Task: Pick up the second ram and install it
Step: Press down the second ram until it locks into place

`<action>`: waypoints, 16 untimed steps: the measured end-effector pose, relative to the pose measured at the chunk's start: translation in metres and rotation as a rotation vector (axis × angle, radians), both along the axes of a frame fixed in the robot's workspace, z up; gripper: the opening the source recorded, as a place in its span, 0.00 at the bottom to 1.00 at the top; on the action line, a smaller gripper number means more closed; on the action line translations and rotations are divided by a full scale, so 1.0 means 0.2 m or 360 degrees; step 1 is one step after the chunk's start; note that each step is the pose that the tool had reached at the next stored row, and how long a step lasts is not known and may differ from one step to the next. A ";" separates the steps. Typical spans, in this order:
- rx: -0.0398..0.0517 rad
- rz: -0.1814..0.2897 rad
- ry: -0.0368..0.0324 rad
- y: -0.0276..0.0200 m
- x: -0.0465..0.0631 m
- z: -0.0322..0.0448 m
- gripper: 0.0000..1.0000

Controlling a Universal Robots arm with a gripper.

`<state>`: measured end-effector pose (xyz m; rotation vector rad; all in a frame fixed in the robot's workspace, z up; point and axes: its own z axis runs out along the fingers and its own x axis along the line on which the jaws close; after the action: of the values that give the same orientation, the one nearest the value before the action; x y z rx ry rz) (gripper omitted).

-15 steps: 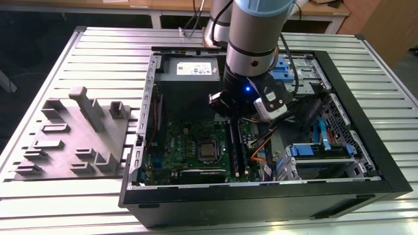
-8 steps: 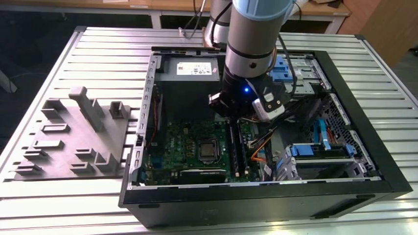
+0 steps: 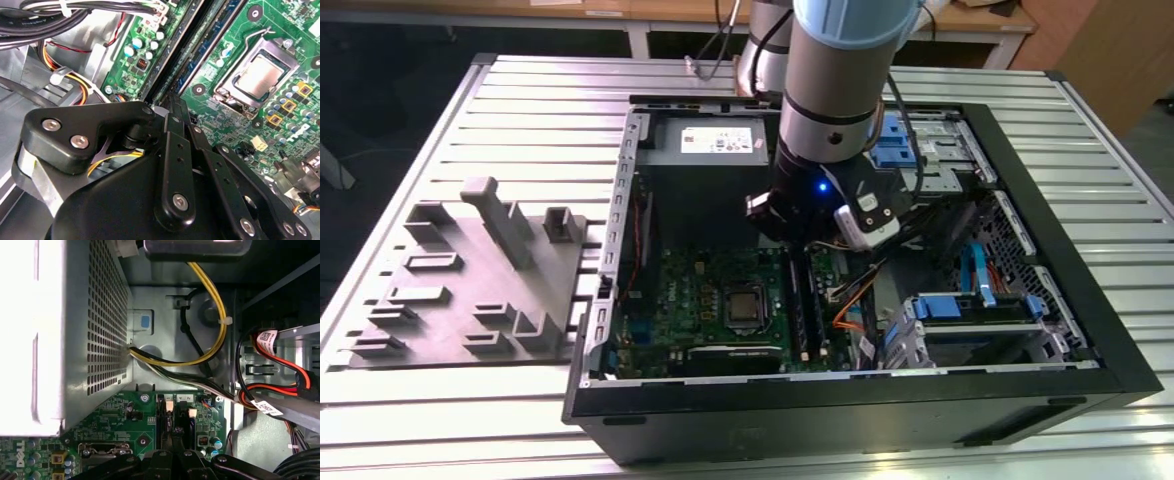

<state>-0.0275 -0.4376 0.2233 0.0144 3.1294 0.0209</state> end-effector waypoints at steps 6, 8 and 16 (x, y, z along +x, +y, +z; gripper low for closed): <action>-0.0001 0.0000 0.0000 0.000 0.00 -0.012 0.10; -0.0001 0.0000 0.0000 0.000 0.00 -0.019 0.10; -0.0001 0.0000 0.0000 0.000 0.00 -0.026 0.10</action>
<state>-0.0276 -0.4376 0.2181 0.0144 3.1295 0.0204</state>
